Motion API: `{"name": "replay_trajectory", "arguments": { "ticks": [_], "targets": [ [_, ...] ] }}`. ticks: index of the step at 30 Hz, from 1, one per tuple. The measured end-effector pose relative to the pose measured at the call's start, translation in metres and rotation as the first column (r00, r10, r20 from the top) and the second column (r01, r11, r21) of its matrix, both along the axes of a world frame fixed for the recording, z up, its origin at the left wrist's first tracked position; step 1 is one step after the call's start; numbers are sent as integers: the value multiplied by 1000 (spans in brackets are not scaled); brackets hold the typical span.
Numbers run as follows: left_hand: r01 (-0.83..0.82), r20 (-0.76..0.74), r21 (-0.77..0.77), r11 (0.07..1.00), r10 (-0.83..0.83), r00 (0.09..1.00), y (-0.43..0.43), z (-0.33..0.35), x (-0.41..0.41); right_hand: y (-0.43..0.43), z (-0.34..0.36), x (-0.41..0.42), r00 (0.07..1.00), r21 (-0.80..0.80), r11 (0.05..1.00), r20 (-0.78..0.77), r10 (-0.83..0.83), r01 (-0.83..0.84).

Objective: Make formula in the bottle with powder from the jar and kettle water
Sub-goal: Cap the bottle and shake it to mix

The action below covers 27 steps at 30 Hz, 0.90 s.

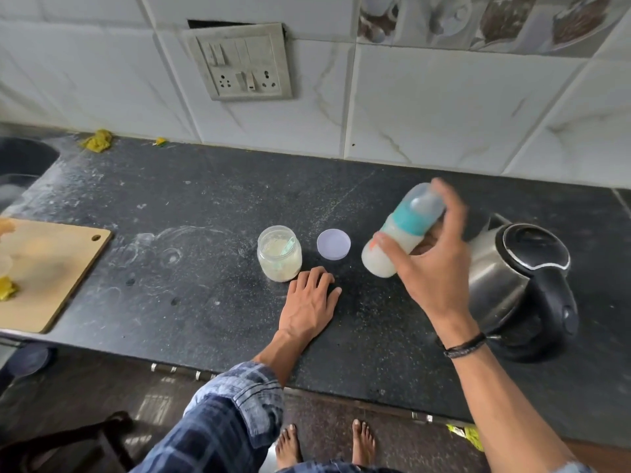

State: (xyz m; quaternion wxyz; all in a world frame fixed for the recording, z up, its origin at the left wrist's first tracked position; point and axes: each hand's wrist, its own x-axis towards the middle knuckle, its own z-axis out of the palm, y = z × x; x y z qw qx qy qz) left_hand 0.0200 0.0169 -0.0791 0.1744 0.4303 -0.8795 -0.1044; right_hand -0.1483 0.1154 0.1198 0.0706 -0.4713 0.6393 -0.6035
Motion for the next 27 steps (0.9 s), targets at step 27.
{"name": "replay_trajectory", "arguments": {
  "ticks": [27],
  "targets": [
    [-1,15,15,1000,1,1000,1,4,-1,11,14,12,1000,-225,974,-24,-4,-2]
  ]
}}
